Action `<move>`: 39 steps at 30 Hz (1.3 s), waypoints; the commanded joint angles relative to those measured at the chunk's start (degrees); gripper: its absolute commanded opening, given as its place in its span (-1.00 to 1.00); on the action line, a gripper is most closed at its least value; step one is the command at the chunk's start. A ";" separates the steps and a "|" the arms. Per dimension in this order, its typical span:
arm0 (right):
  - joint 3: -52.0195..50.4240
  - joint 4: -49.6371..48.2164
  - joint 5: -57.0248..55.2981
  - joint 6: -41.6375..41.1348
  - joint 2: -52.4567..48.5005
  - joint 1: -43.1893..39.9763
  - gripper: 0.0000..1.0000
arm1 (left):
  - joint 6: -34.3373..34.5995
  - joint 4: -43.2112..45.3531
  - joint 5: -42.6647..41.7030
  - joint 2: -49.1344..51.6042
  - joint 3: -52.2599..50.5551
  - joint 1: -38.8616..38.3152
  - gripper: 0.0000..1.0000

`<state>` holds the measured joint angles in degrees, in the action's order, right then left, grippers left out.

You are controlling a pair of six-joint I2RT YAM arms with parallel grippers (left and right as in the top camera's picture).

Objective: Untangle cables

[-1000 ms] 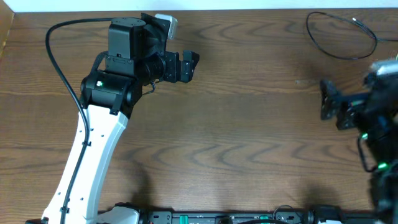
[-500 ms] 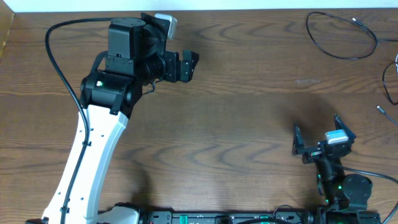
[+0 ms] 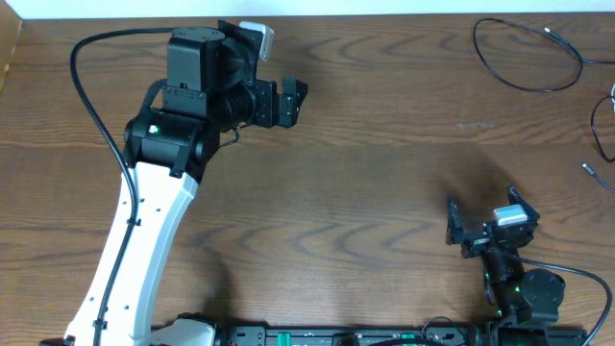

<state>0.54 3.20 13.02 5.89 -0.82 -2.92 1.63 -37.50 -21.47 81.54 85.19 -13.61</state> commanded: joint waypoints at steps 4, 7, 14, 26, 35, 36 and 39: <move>-0.22 0.17 -0.66 -0.22 0.44 0.24 0.98 | -0.11 -0.02 0.33 -0.20 0.20 0.04 0.99; -0.22 0.15 -0.66 -0.22 0.44 0.24 0.99 | -0.11 -0.02 0.35 -0.20 0.20 0.04 0.99; -0.22 0.17 -0.66 -0.22 0.44 0.24 0.99 | -0.55 -6.43 3.89 -0.20 0.20 0.04 0.99; -0.22 0.17 -0.66 -0.22 0.44 0.24 0.98 | -0.96 10.62 11.80 -18.01 -23.06 6.80 0.99; -0.22 0.17 -0.66 -0.22 0.44 0.24 0.99 | -0.96 38.03 10.69 -52.13 -61.64 14.36 0.99; -0.22 0.17 -0.66 -0.22 0.44 0.24 0.98 | -0.94 38.03 11.04 -54.29 -63.30 14.62 1.00; -0.22 0.17 -0.66 -0.22 0.44 0.24 0.98 | -0.96 38.03 14.45 -62.64 -70.47 14.73 0.99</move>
<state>0.51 3.18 12.60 5.89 -0.69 -2.87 1.43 0.23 -9.89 24.77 19.51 0.75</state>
